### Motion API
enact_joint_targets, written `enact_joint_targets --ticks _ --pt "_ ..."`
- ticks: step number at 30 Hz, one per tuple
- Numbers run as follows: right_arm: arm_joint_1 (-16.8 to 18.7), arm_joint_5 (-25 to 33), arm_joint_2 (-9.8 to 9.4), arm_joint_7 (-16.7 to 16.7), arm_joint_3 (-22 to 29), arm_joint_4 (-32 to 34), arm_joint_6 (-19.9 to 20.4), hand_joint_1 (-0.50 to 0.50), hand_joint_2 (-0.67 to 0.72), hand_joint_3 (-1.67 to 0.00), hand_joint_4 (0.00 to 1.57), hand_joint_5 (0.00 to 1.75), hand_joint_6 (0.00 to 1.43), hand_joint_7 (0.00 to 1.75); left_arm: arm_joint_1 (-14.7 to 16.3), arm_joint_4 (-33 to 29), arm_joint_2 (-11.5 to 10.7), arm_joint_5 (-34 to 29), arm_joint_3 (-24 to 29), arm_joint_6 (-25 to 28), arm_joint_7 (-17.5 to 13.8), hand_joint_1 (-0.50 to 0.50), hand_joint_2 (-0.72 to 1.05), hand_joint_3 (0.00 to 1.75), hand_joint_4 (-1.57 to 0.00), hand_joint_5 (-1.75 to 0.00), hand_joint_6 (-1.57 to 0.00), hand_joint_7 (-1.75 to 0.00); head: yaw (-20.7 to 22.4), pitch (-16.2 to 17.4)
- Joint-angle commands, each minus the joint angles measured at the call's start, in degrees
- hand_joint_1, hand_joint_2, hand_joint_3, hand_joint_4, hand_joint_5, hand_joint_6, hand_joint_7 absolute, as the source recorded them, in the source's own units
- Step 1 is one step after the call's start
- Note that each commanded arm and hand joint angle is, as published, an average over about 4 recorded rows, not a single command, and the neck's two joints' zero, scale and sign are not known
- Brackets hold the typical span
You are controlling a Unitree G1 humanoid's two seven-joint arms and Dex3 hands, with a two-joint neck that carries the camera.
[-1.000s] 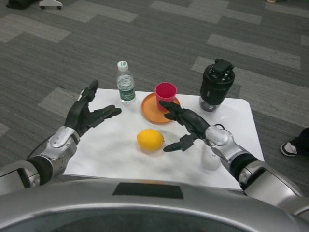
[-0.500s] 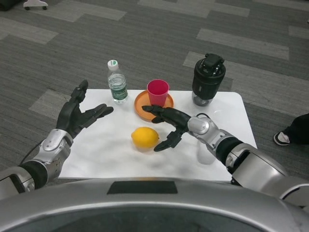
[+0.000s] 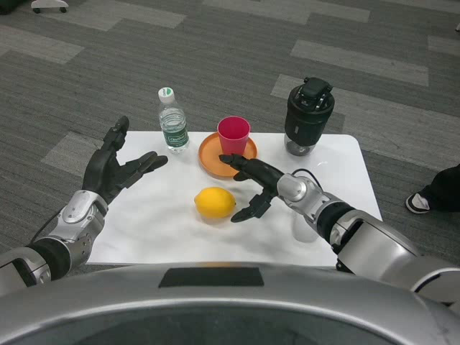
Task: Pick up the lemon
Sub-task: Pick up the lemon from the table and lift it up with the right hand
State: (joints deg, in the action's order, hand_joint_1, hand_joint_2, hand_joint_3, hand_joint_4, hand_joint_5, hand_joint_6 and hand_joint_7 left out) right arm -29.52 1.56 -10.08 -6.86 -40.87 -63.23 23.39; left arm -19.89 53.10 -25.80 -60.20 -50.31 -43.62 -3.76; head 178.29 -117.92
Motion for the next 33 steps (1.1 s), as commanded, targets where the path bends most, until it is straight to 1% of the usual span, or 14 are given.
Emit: enact_joint_targets --ticks 1,8,11,13,16,20,23,27,31,33 --pt "-1.2 0.6 0.15 1.5 0.0 -0.5 0.4 -0.33 -0.16 -0.4 0.0 0.87 0.0 0.07 0.5 -0.6 -0.4 0.0 0.5 -0.1 0.1 0.5 1.05 0.09 0.0 0.0 0.0 0.0 -0.1 0.0" --pt "-1.3 1.2 0.41 2.6 -1.6 -1.1 0.2 -0.33 -0.16 -0.4 0.0 0.87 0.0 0.07 0.5 -0.7 -0.4 0.0 0.8 -0.2 0.2 0.5 1.05 0.09 0.0 0.0 0.0 0.0 0.0 0.0" --pt "-1.5 1.3 0.68 2.9 -2.4 -1.1 0.2 -0.36 -0.15 -0.4 0.0 0.87 0.0 0.07 0.5 -0.9 -0.4 0.0 0.9 -0.2 0.2 0.5 1.05 0.09 0.0 0.0 0.0 0.0 0.2 0.1" --pt "-1.5 1.5 0.79 3.1 -2.9 -1.1 0.2 -0.35 -0.16 -0.4 0.0 0.87 0.0 0.07 0.5 -1.0 -0.4 0.0 0.9 -0.2 0.2 0.5 1.05 0.09 0.0 0.0 0.0 0.0 0.2 0.1" --pt "-1.8 2.0 0.98 3.4 -3.9 -1.5 0.1 -0.36 -0.16 -0.4 0.0 0.87 0.0 0.07 0.5 -1.0 -0.3 0.0 0.9 -0.2 0.2 0.5 1.05 0.09 0.0 0.0 0.0 0.0 0.2 0.1" --pt "-2.0 2.2 1.47 4.5 -5.0 -2.5 0.0 -0.36 -0.16 -0.4 0.0 0.97 0.0 0.07 0.7 -1.2 -0.3 0.0 1.2 -0.3 0.2 0.5 1.05 0.09 0.0 0.0 0.0 0.0 1.2 0.0" --pt "-2.0 2.4 1.73 5.4 -5.1 -3.2 0.0 -0.38 -0.16 -0.4 0.0 0.97 0.0 0.07 1.0 -1.5 -0.1 0.1 1.5 -0.3 0.2 0.5 1.05 0.09 0.0 0.0 0.0 0.0 1.8 -0.2" --pt "-2.1 2.4 1.99 5.8 -5.5 -3.9 -0.2 -0.38 -0.16 -0.4 0.0 0.97 0.0 0.07 1.3 -1.6 0.0 0.1 1.9 -0.4 0.2 0.5 1.05 0.09 0.0 0.0 0.0 0.0 3.2 -0.3" --pt "-2.5 2.4 2.35 5.9 -6.6 -4.9 -0.4 -0.38 -0.16 -0.4 0.0 0.97 0.0 0.14 2.2 -1.6 0.2 0.1 2.8 -0.5 0.2 0.5 1.05 0.09 0.0 0.0 0.0 0.0 4.4 -0.4" --pt "-2.5 2.4 2.48 6.0 -7.0 -5.4 -0.4 -0.38 -0.16 -0.4 0.0 0.97 0.0 0.14 2.8 -1.7 0.4 0.0 3.8 -0.8 0.2 0.5 1.05 0.09 0.0 0.0 0.0 0.0 4.5 -0.4"
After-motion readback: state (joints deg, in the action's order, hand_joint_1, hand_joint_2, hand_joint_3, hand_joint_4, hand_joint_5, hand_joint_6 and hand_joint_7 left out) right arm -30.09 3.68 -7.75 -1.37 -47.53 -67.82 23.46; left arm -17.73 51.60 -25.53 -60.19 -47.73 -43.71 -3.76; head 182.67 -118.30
